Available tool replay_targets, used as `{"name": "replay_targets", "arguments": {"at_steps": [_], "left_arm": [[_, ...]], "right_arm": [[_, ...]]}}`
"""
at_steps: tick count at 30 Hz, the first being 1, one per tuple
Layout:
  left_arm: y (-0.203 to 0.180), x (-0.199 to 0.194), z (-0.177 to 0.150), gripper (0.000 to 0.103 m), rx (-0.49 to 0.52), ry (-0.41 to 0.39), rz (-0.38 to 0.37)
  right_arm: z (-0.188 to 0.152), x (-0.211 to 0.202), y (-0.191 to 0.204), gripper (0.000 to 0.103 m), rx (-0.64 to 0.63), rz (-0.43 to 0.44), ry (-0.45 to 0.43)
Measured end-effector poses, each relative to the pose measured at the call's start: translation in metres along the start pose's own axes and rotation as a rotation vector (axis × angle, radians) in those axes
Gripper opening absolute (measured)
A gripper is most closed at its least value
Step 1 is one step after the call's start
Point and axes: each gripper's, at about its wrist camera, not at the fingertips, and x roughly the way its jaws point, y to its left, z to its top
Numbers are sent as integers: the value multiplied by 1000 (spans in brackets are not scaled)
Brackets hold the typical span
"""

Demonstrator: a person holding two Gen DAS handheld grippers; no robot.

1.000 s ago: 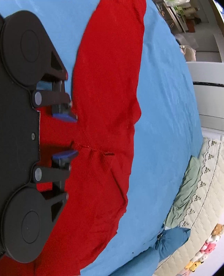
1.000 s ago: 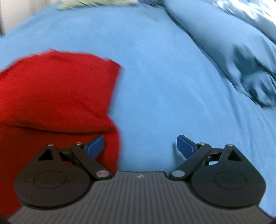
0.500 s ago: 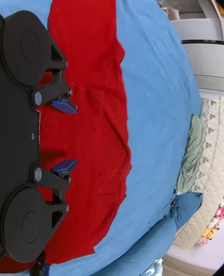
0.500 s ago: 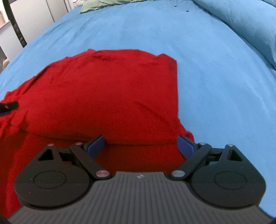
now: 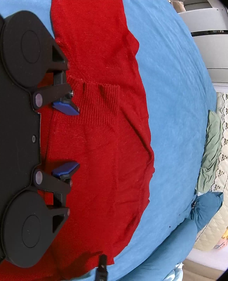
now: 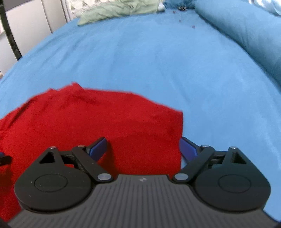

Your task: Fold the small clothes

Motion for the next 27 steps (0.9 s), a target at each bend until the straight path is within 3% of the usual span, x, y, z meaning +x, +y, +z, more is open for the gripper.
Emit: {"name": "replay_targets", "arguments": {"at_steps": [5,9,13,17,21,22,25,27], "left_arm": [[-6,3,2,70,-6,-5,6],[-12,5,-1,71,23,-10,22],[-12,2,3,73,3,2,27],[-8,-23,18,73,-86,40,88],[8,-70,30,74,-191,9,153],[15,-82,32,76,-211,0,167],[38,-115,33,96,-244,-37,223],[60,-132,30,99,-271,-64,270]], "right_arm": [[7,14,14,103,-85,43,7],[16,48,-2,103,-72,-4,0],[20,40,3,103,-103,-21,6],[17,-11,9,103,-131,44,-43],[22,-68,25,103,-142,77,-38],[24,-82,30,103,-152,80,-34],[29,-113,50,103,-173,112,-15],[30,-126,69,103,-166,135,15]]}}
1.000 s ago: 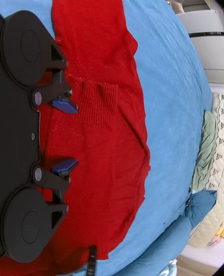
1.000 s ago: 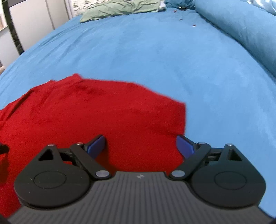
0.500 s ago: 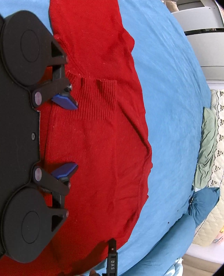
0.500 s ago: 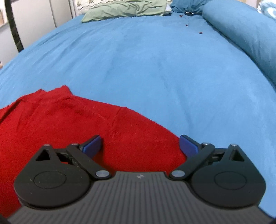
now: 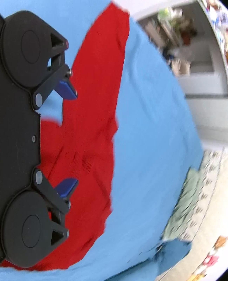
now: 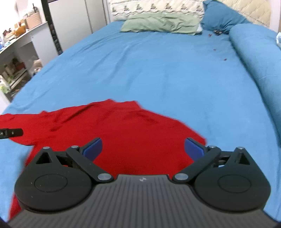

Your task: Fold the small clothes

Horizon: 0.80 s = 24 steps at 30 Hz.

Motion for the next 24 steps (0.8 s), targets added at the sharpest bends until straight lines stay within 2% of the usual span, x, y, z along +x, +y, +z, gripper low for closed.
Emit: {"name": "replay_targets", "arguments": {"at_steps": [5,12,16,18,19,24], "left_arm": [[78,5,5,99,-148,9,56],[196,40,13,98,-284,-23,139],[258,69,16,87,-375,-40,176],[281,85,16,80,-407,-22,193],[289,93,17,72,-415,-11,196],[299,107,25,70,-356,-39,186]], "right_arm": [[2,4,48,103,17,80,33],[-16,38,136,103,24,123,72],[-33,56,177,103,32,122,89],[-42,64,193,103,46,123,100],[-45,68,200,103,47,120,104],[-59,81,231,103,15,111,115]]}}
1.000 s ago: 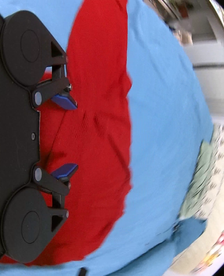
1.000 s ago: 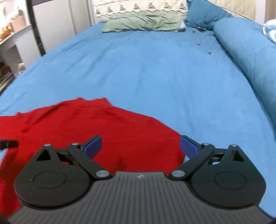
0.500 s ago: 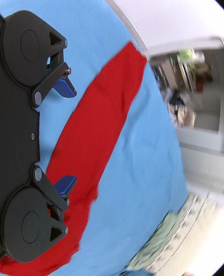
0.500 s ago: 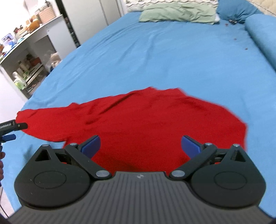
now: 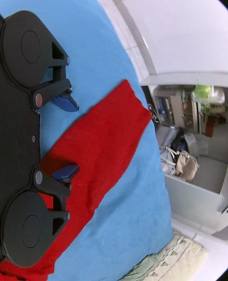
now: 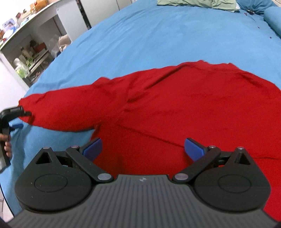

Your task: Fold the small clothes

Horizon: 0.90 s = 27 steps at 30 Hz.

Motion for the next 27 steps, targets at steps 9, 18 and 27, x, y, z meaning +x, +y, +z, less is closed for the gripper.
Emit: {"name": "replay_targets", "arguments": {"at_steps": [9,18,27], "left_arm": [[5,17,16,8,-70,-45,-13],[-69,-44,21,4,178,-180,-135],[-292,-121,-65,4,653,-189,-596]], "right_arm": [[-3,8,-2,103,24,-24,-16],[3,-10,-35,103,84,-39,-77],[8,-59,-108,103,209,-146,-181]]}}
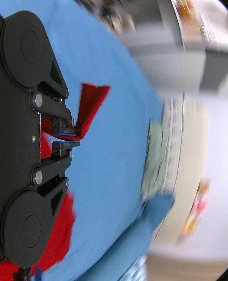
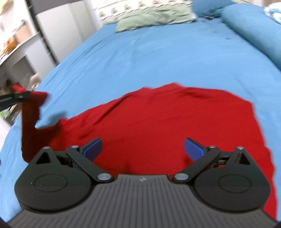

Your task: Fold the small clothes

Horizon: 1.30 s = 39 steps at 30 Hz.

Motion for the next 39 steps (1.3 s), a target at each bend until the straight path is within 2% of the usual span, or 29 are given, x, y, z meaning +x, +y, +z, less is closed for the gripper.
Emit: {"name": "replay_targets", "arguments": {"at_steps": [3,6,8,11,12,13,14,15,16,17,20,22,29,31,34,36,39], "left_arm": [[-86,29,-14,4,124,42,-128],[-145,54,-41,4,176,122,-214],[-172,71,-64,5,212,202,-236],[-185,87,-89,6,254,291,-219],[-184,89,-94,7,255,308,-218],[-179,86,-96,14,250,307,-225],[-178,81,-95,31,247,303,-235],[-174,77,-93,42,246,300,-244],[-169,70,-91,59,251,285,-236],[-165,65,-90,65,259,266,-219],[-146,46,-88,66,258,246,-171],[-119,36,-87,66,231,244,-135],[-52,19,-88,67,125,224,41],[-38,19,-96,67,88,241,86],[-24,13,-109,67,66,254,143],[-22,11,-117,67,61,261,173],[-17,3,-128,67,51,264,200]], "right_arm": [[3,-12,-34,103,40,-54,-18],[2,-17,-68,103,75,-112,-13],[2,-17,-87,103,92,-126,5],[-3,-13,-108,103,99,-131,34],[-6,-11,-114,103,100,-125,40],[-7,-9,-117,103,102,-119,44],[-8,-7,-119,103,102,-108,48],[-9,-5,-118,103,103,-99,52],[-9,-1,-117,103,106,-87,57],[-8,1,-116,103,115,-70,65],[-6,8,-112,103,144,-29,84],[-3,13,-103,103,132,-7,95],[5,48,-65,103,-6,-13,94],[5,64,-57,97,-50,-31,100],[-1,84,-44,95,-115,-104,94],[-6,96,-38,78,-147,-134,108],[-12,100,-28,69,-191,-143,83]]}}
